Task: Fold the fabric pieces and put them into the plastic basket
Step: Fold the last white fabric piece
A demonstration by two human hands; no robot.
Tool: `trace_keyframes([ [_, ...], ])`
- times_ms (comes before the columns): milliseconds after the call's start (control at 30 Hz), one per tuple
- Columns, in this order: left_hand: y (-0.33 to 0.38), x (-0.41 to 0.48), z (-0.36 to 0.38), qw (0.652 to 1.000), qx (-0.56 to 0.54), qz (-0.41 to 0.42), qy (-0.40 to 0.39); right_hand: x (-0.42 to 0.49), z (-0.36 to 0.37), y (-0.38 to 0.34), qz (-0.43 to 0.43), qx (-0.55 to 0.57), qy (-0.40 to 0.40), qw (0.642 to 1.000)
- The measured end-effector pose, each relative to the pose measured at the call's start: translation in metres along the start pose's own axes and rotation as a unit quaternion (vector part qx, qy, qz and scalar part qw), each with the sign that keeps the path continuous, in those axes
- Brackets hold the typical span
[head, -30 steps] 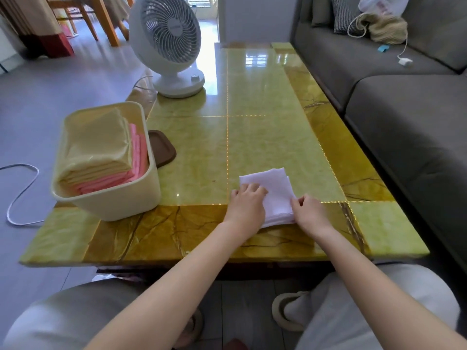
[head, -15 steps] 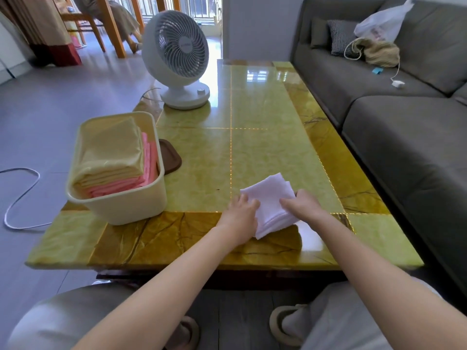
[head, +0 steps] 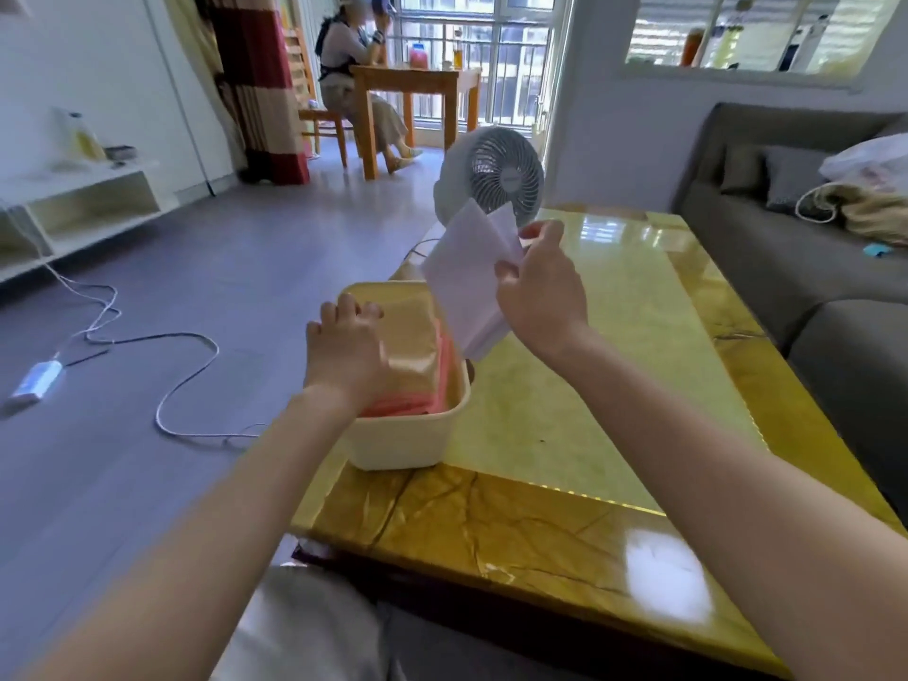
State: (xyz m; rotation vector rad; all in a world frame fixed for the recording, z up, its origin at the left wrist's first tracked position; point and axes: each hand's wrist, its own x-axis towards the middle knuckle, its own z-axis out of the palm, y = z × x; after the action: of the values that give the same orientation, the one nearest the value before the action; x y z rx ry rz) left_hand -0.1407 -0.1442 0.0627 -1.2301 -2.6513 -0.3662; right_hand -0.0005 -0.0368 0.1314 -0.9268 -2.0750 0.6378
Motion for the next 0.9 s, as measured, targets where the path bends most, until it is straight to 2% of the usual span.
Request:
trace_keyframes([
  [67,-0.023,0.000,0.008,0.997,-0.029,-0.071,-0.030,0.007,0.019,-0.018,0.001,0.069,0.010,0.998],
  [133,-0.041,-0.002,0.018,0.983,-0.106,-0.136,-0.065,0.011,0.040,-0.031,0.032,0.156,0.017,0.987],
  [200,-0.051,-0.003,0.024,0.965,-0.190,-0.160,-0.085,0.009,0.062,-0.031,0.082,0.193,-0.011,0.978],
  [300,-0.056,-0.004,0.026,0.955,-0.242,-0.146,-0.088,-0.005,0.095,-0.006,0.123,0.093,-0.138,0.978],
  [367,-0.056,-0.002,0.026,0.949,-0.266,-0.148,-0.078,-0.014,0.105,0.011,0.137,0.016,-0.185,0.973],
  [467,-0.056,0.000,0.027,0.950,-0.273,-0.137,-0.058,-0.014,0.104,0.019,0.118,-0.039,-0.185,0.975],
  [533,-0.056,0.000,0.029,0.956,-0.265,-0.113,-0.056,-0.013,0.101,0.022,0.086,-0.129,-0.171,0.973],
  [600,-0.053,-0.002,0.031,0.958,-0.269,-0.085,-0.052,-0.014,0.093,0.027,0.095,-0.200,-0.164,0.961],
  [733,-0.032,-0.003,0.038,0.956,-0.289,-0.042,-0.032,-0.017,0.071,0.053,0.197,-0.124,-0.207,0.950],
  [900,0.016,0.003,0.049,0.939,-0.342,0.005,-0.045,-0.018,0.029,0.087,0.210,-0.081,-0.130,0.966],
])
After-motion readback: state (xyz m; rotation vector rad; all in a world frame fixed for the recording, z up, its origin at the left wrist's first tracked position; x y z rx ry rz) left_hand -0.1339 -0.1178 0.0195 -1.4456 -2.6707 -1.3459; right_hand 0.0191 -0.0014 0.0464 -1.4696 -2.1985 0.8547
